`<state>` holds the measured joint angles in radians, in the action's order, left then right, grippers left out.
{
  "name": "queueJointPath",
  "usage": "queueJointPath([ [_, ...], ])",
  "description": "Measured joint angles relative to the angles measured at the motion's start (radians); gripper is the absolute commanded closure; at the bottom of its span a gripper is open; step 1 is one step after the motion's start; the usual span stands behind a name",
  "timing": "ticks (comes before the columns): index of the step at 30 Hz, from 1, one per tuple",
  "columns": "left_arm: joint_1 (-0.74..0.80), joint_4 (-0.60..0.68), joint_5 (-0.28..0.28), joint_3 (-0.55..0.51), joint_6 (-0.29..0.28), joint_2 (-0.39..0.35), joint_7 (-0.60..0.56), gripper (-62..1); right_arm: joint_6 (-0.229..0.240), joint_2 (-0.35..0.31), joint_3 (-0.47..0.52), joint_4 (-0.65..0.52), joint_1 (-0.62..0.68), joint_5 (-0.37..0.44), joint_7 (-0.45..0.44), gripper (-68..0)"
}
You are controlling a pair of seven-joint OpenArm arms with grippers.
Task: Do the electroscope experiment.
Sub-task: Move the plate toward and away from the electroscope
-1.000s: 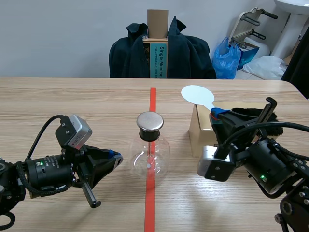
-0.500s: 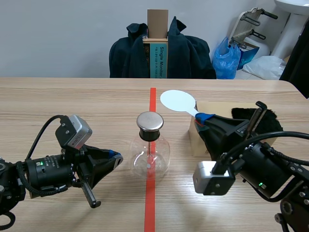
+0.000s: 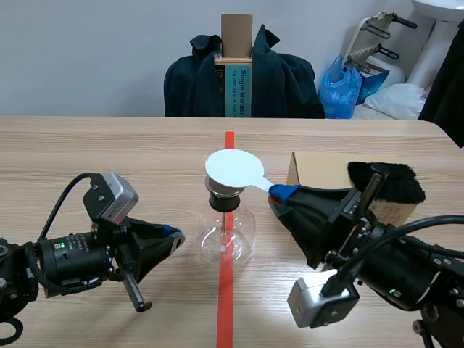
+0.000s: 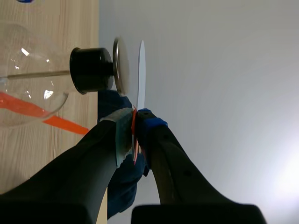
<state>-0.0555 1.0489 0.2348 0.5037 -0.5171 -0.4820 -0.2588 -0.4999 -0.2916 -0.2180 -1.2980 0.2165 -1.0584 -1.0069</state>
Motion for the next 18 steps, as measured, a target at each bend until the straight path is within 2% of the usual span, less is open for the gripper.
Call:
queueJointPath([
  [5, 0.0, 0.0, 0.0, 0.0, 0.0, 0.0, 0.0, -2.1, 0.0, 0.0, 0.0, 0.0, 0.0, 0.0, -0.04, -0.8],
  [18, 0.0, 0.0, 0.0, 0.0, 0.0, 0.0, 0.0, -2.1, 0.0, 0.0, 0.0, 0.0, 0.0, -0.001, -0.039, -0.8],
])
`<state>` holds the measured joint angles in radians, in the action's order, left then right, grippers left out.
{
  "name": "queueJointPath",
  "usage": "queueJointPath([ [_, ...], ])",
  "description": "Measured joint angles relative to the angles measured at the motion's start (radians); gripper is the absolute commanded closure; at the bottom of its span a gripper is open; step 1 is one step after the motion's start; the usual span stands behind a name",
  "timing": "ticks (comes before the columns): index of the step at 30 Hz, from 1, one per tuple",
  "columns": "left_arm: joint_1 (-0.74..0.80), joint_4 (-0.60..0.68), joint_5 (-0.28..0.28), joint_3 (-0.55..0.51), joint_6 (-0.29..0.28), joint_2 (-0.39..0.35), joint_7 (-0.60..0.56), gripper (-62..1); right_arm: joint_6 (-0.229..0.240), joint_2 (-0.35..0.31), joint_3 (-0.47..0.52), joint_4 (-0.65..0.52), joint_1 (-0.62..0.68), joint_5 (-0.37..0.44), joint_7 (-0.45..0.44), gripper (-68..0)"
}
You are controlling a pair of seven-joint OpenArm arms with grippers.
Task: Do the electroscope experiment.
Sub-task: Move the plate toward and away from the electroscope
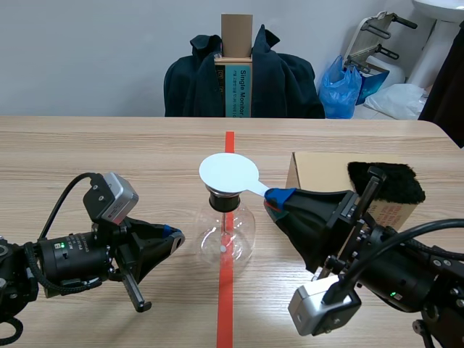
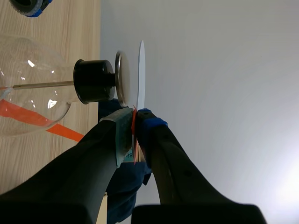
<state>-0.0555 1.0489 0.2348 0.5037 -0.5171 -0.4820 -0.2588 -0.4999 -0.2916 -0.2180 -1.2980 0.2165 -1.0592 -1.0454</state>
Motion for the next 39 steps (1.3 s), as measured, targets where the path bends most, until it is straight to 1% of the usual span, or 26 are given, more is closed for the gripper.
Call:
queueJointPath([
  [3, 0.0, 0.0, 0.0, 0.0, 0.0, 0.0, 0.0, -2.1, 0.0, 0.0, 0.0, 0.0, 0.0, 0.0, 0.038, -0.8],
  [7, 0.0, 0.0, 0.0, 0.0, 0.0, 0.0, 0.0, -2.1, 0.0, 0.0, 0.0, 0.0, 0.0, 0.0, 0.114, -0.8],
  [17, 0.0, 0.0, 0.0, 0.0, 0.0, 0.0, 0.0, -2.1, 0.001, 0.0, 0.0, 0.0, 0.0, 0.005, 0.405, -0.8],
  [19, 0.0, 0.0, 0.0, 0.0, 0.0, 0.0, 0.0, -2.1, 0.0, -0.003, 0.0, 0.0, 0.0, 0.017, 0.447, -0.8],
  [21, 0.0, 0.0, 0.0, 0.0, 0.0, 0.0, 0.0, -2.1, -0.006, -0.005, 0.006, 0.0, 0.001, 0.047, 0.466, -0.8],
  [22, 0.0, 0.0, 0.0, 0.0, 0.0, 0.0, 0.0, -2.1, -0.018, -0.005, 0.016, -0.004, 0.006, 0.066, 0.472, -0.8],
  [24, 0.0, 0.0, 0.0, 0.0, 0.0, 0.0, 0.0, -2.1, -0.021, -0.011, 0.046, -0.028, 0.026, 0.108, 0.475, -0.8],
  [29, 0.0, 0.0, 0.0, 0.0, 0.0, 0.0, 0.0, -2.1, -0.023, -0.039, 0.161, -0.135, 0.101, 0.196, 0.502, -0.8],
  [31, 0.0, 0.0, 0.0, 0.0, 0.0, 0.0, 0.0, -2.1, -0.023, -0.039, 0.207, -0.18, 0.129, 0.213, 0.509, -0.8],
  [35, 0.0, 0.0, 0.0, 0.0, 0.0, 0.0, 0.0, -2.1, -0.023, -0.038, 0.292, -0.259, 0.178, 0.283, 0.508, -0.8],
  [39, 0.0, 0.0, 0.0, 0.0, 0.0, 0.0, 0.0, -2.1, -0.023, -0.038, 0.366, -0.301, 0.212, 0.294, 0.508, -0.8],
])
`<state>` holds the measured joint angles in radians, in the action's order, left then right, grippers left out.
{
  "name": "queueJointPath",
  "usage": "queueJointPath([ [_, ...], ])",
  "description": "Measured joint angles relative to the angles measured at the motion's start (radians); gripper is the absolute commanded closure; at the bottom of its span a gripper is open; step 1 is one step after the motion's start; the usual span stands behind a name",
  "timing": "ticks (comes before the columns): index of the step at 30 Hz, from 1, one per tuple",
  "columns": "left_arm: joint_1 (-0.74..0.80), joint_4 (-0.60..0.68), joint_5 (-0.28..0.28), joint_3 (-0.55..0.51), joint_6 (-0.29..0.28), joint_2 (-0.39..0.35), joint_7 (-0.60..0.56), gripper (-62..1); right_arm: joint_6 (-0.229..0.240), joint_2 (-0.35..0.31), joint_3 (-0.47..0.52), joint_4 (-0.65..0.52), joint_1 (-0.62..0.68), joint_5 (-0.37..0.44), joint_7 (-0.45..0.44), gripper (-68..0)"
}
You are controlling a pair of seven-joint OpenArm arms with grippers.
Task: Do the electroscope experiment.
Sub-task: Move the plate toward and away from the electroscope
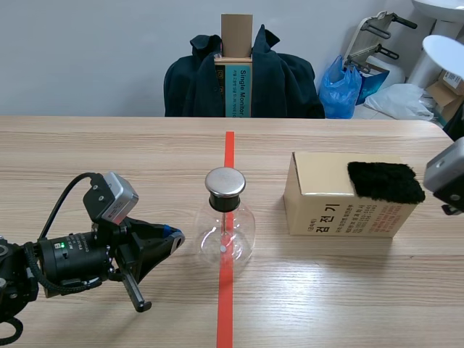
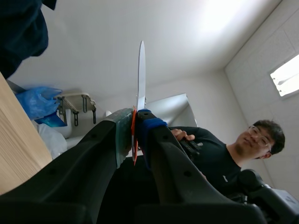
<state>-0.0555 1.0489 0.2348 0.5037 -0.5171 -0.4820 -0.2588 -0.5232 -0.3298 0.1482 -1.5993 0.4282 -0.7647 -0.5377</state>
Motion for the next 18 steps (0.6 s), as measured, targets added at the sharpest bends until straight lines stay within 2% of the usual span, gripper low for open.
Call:
queueJointPath([
  [2, 0.0, 0.0, 0.0, 0.0, 0.0, 0.0, 0.0, -2.1, -0.003, 0.0, 0.026, -0.004, 0.012, 0.0, -0.003, -0.8],
  [6, 0.0, 0.0, 0.0, 0.0, 0.0, 0.0, 0.0, -2.1, -0.055, 0.0, 0.061, -0.004, 0.027, 0.048, -0.007, -0.8],
  [9, 0.017, 0.02, 0.002, 0.0, 0.0, -0.017, -0.001, -2.1, -0.076, 0.0, 0.073, -0.004, 0.027, 0.08, -0.006, -0.8],
  [12, 0.103, 0.117, 0.003, -0.033, -0.005, -0.075, -0.019, -2.1, -0.091, 0.0, 0.073, -0.004, 0.027, 0.08, -0.006, -0.8],
  [13, 0.146, 0.159, 0.003, -0.055, -0.005, -0.1, -0.035, -2.1, -0.11, 0.0, 0.072, -0.004, 0.027, 0.081, -0.007, -0.8],
  [15, 0.24, 0.249, 0.005, -0.107, -0.008, -0.153, -0.067, -2.1, -0.13, 0.0, 0.072, -0.004, 0.027, 0.103, -0.007, -0.8],
  [18, 0.389, 0.391, 0.005, -0.207, -0.008, -0.227, -0.103, -2.1, -0.135, 0.0, 0.072, -0.004, 0.027, 0.132, -0.006, -0.8],
])
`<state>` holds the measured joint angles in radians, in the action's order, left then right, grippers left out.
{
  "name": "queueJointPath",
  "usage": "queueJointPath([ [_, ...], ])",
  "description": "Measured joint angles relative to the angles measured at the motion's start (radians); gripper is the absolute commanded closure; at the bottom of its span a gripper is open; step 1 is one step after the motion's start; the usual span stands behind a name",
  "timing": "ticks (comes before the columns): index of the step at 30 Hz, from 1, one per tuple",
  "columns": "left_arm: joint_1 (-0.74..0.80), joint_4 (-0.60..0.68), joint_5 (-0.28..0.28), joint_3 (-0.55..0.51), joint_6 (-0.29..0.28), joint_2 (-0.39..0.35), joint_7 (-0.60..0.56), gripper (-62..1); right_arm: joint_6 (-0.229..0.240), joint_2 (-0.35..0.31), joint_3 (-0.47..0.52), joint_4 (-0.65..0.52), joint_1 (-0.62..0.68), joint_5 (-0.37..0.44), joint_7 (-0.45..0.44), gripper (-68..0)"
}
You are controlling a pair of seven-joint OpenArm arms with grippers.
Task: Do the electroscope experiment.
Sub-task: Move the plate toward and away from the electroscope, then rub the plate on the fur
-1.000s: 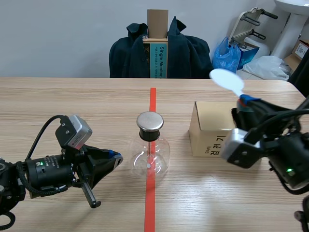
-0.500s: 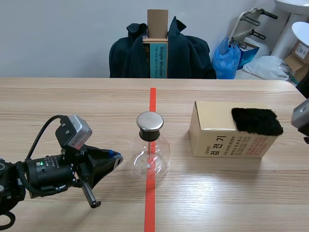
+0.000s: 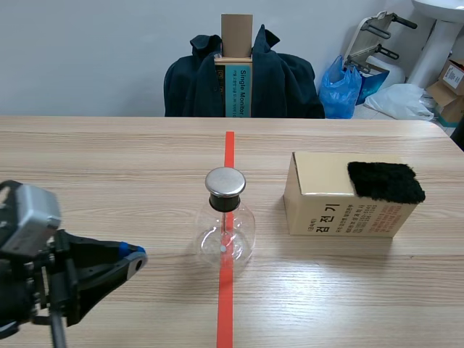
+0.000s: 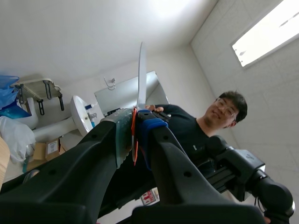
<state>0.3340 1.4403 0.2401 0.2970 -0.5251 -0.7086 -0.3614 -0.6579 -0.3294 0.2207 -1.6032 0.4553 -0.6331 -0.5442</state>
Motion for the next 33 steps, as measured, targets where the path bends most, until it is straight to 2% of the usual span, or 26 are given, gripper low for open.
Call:
queueJointPath([
  [5, 0.233, 0.213, 0.042, -0.187, 0.0, -0.061, -0.03, -2.7, 0.0, 0.0, 0.002, 0.0, 0.0, 0.026, 0.0, -0.9],
  [7, 0.315, 0.273, 0.045, -0.255, 0.0, -0.062, -0.03, -7.2, 0.0, 0.0, 0.002, 0.0, 0.0, 0.033, 0.0, -0.9],
  [8, 0.349, 0.295, 0.044, -0.282, 0.0, -0.061, -0.03, -13.5, 0.0, 0.0, 0.002, 0.0, 0.0, 0.037, 0.0, -0.9],
  [9, 0.382, 0.312, 0.044, -0.306, 0.0, -0.061, -0.029, -25.1, 0.0, 0.0, 0.002, 0.0, 0.0, 0.045, -0.001, -0.9],
  [11, 0.423, 0.331, 0.04, -0.336, 0.0, -0.059, -0.026, -53.3, 0.0, 0.0, 0.002, 0.0, 0.0, 0.061, 0.0, -0.9],
  [12, 0.433, 0.333, 0.04, -0.347, 0.0, -0.056, -0.027, -62.3, 0.0, 0.0, 0.002, 0.0, 0.0, 0.061, -0.001, -0.9],
  [16, 0.425, 0.333, 0.041, -0.362, 0.0, -0.037, -0.026, -62.3, 0.0, 0.0, 0.002, 0.0, 0.0, 0.051, -0.014, -0.9],
  [18, 0.415, 0.328, 0.041, -0.362, 0.0, -0.028, -0.026, -62.3, 0.003, 0.012, 0.003, 0.001, 0.0, 0.014, -0.026, -0.9],
  [22, 0.414, 0.322, 0.041, -0.362, 0.0, -0.026, -0.014, -62.3, 0.003, 0.1, 0.005, 0.015, 0.0, -0.124, -0.057, -0.9],
  [27, 0.414, 0.321, 0.041, -0.362, 0.0, -0.026, -0.014, -62.3, 0.009, 0.211, 0.005, 0.101, 0.0, -0.294, -0.134, -0.9],
  [33, 0.414, 0.32, 0.041, -0.362, 0.0, -0.026, -0.013, -62.3, 0.018, 0.256, 0.005, 0.204, 0.0, -0.451, -0.155, -0.9],
])
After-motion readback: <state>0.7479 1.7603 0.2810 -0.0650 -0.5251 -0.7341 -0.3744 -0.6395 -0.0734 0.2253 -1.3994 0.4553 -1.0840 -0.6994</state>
